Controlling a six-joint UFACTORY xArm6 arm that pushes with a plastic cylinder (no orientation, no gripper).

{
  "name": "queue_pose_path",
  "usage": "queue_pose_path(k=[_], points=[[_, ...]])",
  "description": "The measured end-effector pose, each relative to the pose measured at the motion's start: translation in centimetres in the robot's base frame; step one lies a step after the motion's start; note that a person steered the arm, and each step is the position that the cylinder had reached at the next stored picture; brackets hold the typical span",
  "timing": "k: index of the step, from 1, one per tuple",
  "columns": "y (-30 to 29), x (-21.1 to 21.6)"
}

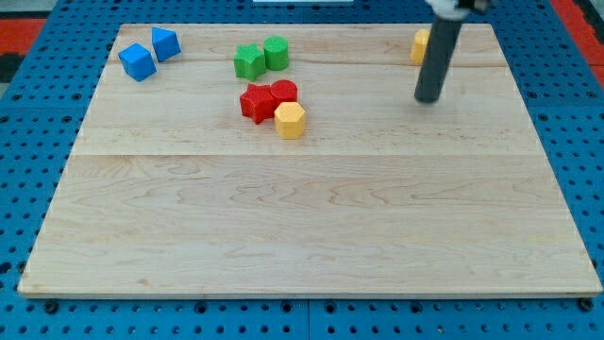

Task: Place the arm close to the red star

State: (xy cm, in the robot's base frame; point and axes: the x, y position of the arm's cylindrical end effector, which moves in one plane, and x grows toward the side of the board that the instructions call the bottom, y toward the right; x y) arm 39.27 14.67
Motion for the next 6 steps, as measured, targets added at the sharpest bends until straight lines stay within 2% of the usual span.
queue_pose_path(k=[1, 2, 4, 5, 6], points=[[-8.7, 4.7], [-14.7, 4.8], [-15.6, 5.7], [-19.5, 5.5], [-19.7, 4.1]])
